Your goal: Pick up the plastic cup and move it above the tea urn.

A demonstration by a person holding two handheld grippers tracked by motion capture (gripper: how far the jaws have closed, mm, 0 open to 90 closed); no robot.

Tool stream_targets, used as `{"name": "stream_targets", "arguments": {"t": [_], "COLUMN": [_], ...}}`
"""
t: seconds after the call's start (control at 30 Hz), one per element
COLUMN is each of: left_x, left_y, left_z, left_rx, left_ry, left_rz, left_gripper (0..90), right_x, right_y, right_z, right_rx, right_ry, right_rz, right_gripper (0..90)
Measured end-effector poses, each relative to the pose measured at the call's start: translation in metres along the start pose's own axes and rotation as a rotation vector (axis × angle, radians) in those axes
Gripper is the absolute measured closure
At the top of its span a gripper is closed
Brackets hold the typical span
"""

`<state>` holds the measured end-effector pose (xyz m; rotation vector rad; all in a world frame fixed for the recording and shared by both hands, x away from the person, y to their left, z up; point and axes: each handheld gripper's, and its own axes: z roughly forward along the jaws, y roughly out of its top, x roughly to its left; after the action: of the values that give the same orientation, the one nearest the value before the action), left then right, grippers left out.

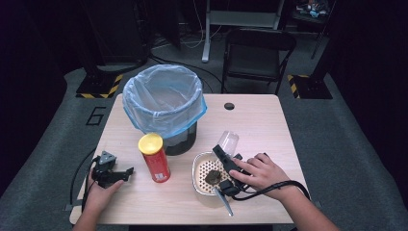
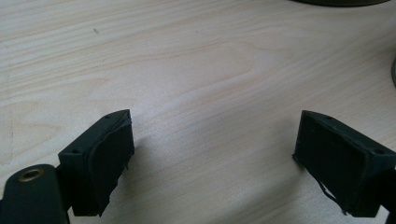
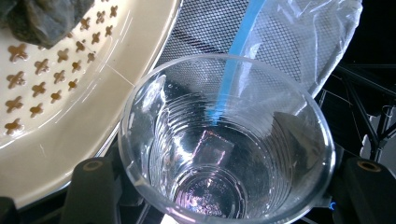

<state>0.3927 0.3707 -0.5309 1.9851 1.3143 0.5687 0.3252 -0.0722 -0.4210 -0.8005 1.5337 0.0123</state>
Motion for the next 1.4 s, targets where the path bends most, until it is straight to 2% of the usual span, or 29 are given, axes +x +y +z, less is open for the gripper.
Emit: {"name": "stream_targets", "arguments": {"t": [0.1,0.17,0.57,0.7,0.77,0.8,0.87,0.9,0.97,1.0,1.03,1.1,1.13,1.2,1.27,1.33,1.4], "left_x": [0.0000,-0.0001,0.0000,0.0001,0.0000,-0.0001,0.0000,0.0001,0.0001,-0.0001,-0.0001,-0.0001,0.0002,0.0000,0.0000,0.0000,0.0000], "left_y": [0.0000,0.0000,0.0000,0.0000,0.0000,0.0000,0.0000,0.0000,0.0001,0.0000,0.0000,0.0000,0.0001,0.0000,0.0000,0.0000,0.0000], "left_z": [-0.0002,-0.0001,-0.0001,0.0000,0.0000,-0.0001,-0.0001,0.0000,0.0001,-0.0001,-0.0002,-0.0001,0.0002,0.0000,0.0000,-0.0002,0.0001], "left_rx": [0.002,0.002,0.000,0.000,0.000,0.002,0.001,0.000,-0.003,0.002,0.002,0.002,-0.004,0.000,0.000,0.002,-0.001], "left_ry": [-0.001,-0.001,0.000,0.000,0.000,-0.001,0.000,0.000,0.001,-0.001,-0.001,-0.001,0.002,0.001,0.000,-0.001,0.000], "left_rz": [0.000,-0.001,0.001,0.001,0.000,-0.001,0.000,0.001,0.002,-0.002,-0.001,-0.001,0.003,0.001,0.000,0.000,0.000], "left_gripper": [11.7,11.7,11.7,11.7,11.7,11.7,11.8,11.7,11.7,11.7,11.7,11.7,11.7,11.7,11.7,11.7,11.7], "right_x": [-0.0005,-0.0004,-0.0006,-0.0007,-0.0018,-0.0020,-0.0021,-0.0023,-0.0010,-0.0062,-0.0023,-0.0016,-0.0040,-0.0028,-0.0027,-0.0043,-0.0096], "right_y": [-0.0002,-0.0004,-0.0006,-0.0003,-0.0004,-0.0002,-0.0004,-0.0005,-0.0013,-0.0011,-0.0014,-0.0015,-0.0013,-0.0012,-0.0020,-0.0037,-0.0074], "right_z": [-0.0006,0.0001,-0.0003,-0.0013,-0.0009,-0.0019,-0.0017,-0.0012,-0.0016,0.0004,-0.0006,-0.0007,-0.0002,-0.0001,-0.0003,-0.0008,-0.0015], "right_rx": [0.000,-0.011,-0.017,-0.011,-0.017,-0.007,-0.007,-0.010,-0.001,-0.012,0.002,0.006,0.001,0.016,0.023,0.023,0.003], "right_ry": [-0.013,0.005,0.000,-0.018,-0.005,-0.026,-0.030,-0.026,-0.010,-0.092,-0.098,-0.106,-0.121,-0.153,-0.185,-0.221,-0.237], "right_rz": [0.003,0.004,0.010,0.014,0.014,0.015,0.019,0.025,0.069,0.045,0.102,0.132,0.110,0.149,0.220,0.325,0.460], "right_gripper": [33.4,33.4,33.3,33.2,33.1,33.1,33.1,33.1,33.0,32.9,32.8,32.8,32.8,32.7,32.6,32.4,32.3]}}
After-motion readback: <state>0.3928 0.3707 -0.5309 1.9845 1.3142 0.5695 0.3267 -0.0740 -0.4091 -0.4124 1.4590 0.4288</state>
